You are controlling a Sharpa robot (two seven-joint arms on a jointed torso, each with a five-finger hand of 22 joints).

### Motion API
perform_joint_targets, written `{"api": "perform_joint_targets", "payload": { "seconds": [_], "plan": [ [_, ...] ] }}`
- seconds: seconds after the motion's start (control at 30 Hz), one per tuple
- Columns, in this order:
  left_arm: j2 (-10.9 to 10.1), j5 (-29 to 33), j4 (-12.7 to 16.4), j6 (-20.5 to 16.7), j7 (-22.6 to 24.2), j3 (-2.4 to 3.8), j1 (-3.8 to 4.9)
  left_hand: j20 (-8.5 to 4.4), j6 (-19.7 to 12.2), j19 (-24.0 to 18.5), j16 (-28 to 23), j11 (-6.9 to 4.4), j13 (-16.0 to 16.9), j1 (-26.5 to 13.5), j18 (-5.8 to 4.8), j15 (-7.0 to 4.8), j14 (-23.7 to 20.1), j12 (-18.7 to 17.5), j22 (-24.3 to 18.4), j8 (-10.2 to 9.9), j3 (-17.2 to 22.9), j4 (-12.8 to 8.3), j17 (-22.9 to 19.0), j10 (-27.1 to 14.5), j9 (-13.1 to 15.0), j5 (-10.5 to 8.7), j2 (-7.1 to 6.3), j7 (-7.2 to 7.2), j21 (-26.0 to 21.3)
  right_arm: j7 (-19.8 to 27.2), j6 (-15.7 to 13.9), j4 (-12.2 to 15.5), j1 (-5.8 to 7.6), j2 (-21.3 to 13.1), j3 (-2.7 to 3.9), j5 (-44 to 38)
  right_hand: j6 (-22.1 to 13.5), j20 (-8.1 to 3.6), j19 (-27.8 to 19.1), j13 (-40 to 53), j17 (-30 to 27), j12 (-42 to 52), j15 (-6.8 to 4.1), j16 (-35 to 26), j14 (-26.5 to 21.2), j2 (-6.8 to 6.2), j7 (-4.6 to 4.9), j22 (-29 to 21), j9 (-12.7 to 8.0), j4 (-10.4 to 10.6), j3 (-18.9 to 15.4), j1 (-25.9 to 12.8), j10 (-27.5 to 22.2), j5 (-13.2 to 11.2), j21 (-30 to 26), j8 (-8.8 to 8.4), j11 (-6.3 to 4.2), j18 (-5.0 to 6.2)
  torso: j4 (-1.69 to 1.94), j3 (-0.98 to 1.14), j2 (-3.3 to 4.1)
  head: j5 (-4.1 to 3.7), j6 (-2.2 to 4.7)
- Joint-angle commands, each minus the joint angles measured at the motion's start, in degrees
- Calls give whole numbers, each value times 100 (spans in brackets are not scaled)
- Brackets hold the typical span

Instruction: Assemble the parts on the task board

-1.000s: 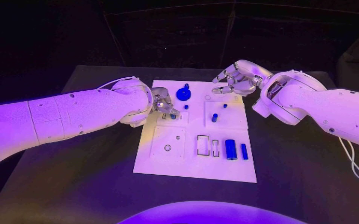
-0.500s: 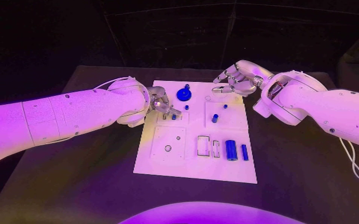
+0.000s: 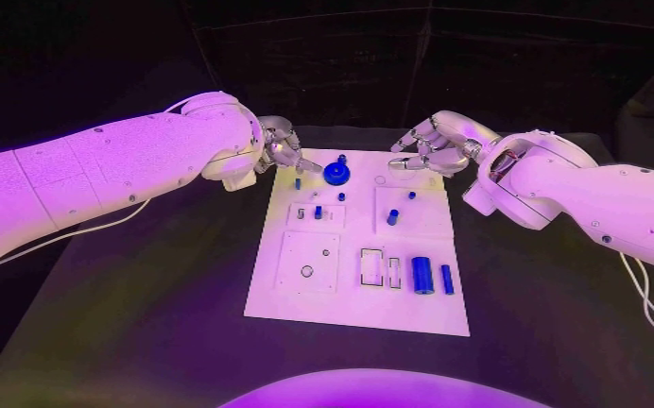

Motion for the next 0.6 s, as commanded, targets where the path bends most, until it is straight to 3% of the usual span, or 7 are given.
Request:
{"api": "perform_joint_targets", "payload": {
  "seconds": [0.03, 0.13, 0.27, 0.47, 0.6],
  "plan": [
    [148, 42, -341, 832, -118, 6, 37, 24, -46, -14, 18, 23, -14, 87, 11, 45, 604, -24, 3, -53, -69, 2, 1509, -42, -48, 14, 19, 23, -33, 42, -29, -2, 12, 14, 3, 28, -15, -31, 22, 0, 28, 3, -13, -37, 268, -5, -9, -4, -1, -6, -39, -30, 13, 40, -29, 25, 7, 74, -8, -2, 7, 20, 9],
    [301, -20, -683, 977, -109, -16, 56, 28, -45, -12, 18, 27, -12, 103, 11, 49, 604, -21, 7, -68, -83, 2, 1509, -42, -63, 14, 30, 27, -32, 40, -24, -6, 12, 23, 3, 29, -15, -31, 24, -2, 30, 2, -13, -36, 269, -3, -10, -1, -1, -6, -40, -28, 12, 43, -28, 26, 7, 73, -11, -2, 8, 27, 14],
    [506, -87, -1131, 1060, -65, -98, 63, 38, -22, -4, 18, 34, -1, 109, 7, 57, 604, -5, 28, -93, -134, 30, 1509, -33, -100, 12, 73, 33, -21, 42, -19, -11, 12, 37, 3, 29, -15, -31, 27, 2, 34, 7, -13, -34, 270, 3, -10, 0, -1, -10, -41, -17, 15, 53, -28, 27, 6, 73, -10, -6, 13, 35, 21],
    [640, -114, -1413, 1048, -20, -199, 55, 46, 55, 10, 18, 31, 22, 57, 4, 58, 604, 29, 57, -114, -295, 133, 1509, -10, -162, 0, 129, 26, -7, 42, -16, -17, 11, 45, 3, 29, -16, -31, 29, 4, 37, 11, -13, -33, 271, 9, -11, 4, -1, -12, -41, -9, 16, 61, -26, 28, 6, 72, -1, -2, 4, 33, 10],
    [733, -121, -1566, 1012, 26, -233, 40, 45, 95, 20, 18, 25, 35, 19, 0, 54, 604, 48, 81, -114, -397, 186, 1509, 3, -189, -24, 159, 18, 7, 42, -14, -21, 11, 55, 3, 29, -16, -31, 29, 4, 37, 11, -14, -33, 271, 9, -11, 3, -1, -12, -41, -8, 16, 62, -26, 28, 6, 72, -2, -5, 4, 36, 8]
  ]
}}
